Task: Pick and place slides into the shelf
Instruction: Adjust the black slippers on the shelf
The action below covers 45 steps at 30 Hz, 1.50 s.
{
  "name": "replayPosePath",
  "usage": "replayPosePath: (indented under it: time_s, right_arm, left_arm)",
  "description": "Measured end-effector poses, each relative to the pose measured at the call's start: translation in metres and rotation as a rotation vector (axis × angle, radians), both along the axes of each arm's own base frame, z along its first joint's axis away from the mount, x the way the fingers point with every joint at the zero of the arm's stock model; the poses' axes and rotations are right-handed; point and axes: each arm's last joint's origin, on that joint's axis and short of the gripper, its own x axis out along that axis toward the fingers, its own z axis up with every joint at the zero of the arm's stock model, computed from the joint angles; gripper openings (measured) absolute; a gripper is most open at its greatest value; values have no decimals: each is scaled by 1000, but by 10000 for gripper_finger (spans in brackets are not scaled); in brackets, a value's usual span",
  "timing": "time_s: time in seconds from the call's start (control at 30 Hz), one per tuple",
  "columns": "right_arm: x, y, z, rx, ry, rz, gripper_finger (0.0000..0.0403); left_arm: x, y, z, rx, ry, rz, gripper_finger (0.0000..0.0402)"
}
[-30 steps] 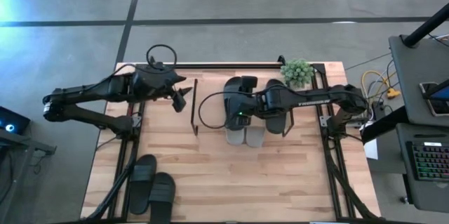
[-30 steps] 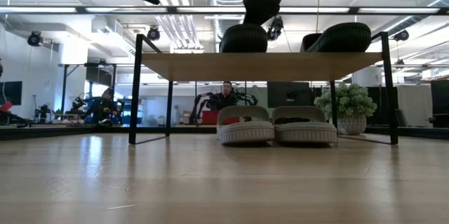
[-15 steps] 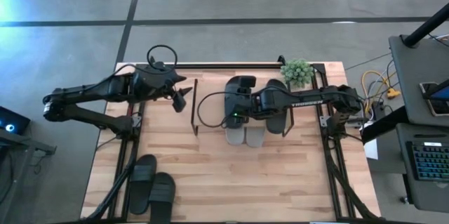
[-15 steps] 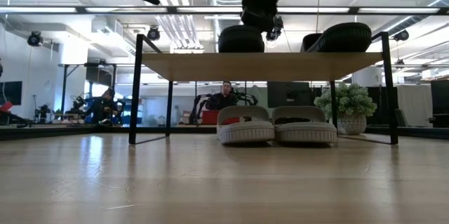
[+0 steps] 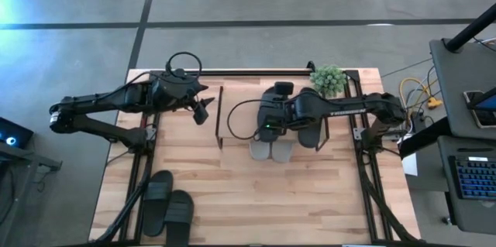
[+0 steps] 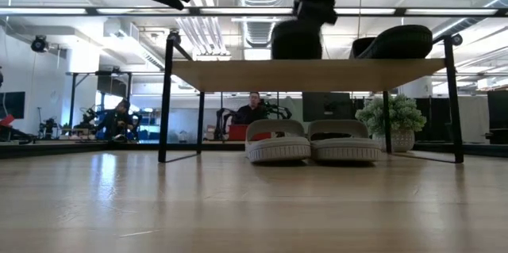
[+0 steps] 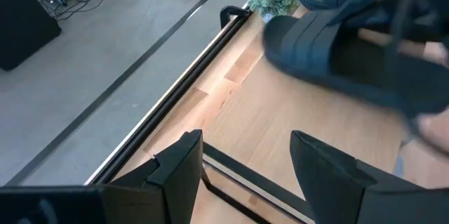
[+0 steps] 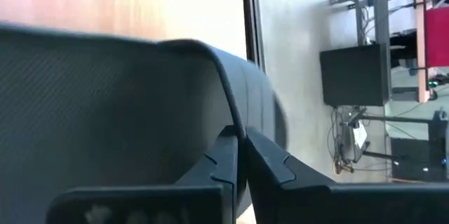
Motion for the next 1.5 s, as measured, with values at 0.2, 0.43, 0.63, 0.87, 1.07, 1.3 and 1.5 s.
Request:
replayPosePath:
  time_s: [0.2,0.43,0.63,0.87,1.07,1.3,1.5]
  right_arm:
    - [-23,0,21,10,-5,-22,9]
    - [-28,0,18,0,13,-34,9]
    - [-32,1,0,-13,105,-16,9]
    - [-35,5,-5,-13,137,-10,27]
    - [-36,6,-5,-8,145,-6,46]
    - [-42,8,0,-5,164,-8,73]
    - [-50,9,7,8,147,-32,97]
  left_arm:
    - [1,0,-1,-1,2,1,201]
    - [3,0,-1,-2,-3,2,201]
    - [5,1,-2,-5,4,4,201]
    - [5,1,-2,-5,6,3,201]
    - [5,1,-2,-5,6,3,201]
    - [5,1,-2,-5,6,3,201]
    - [5,1,-2,-5,6,3,201]
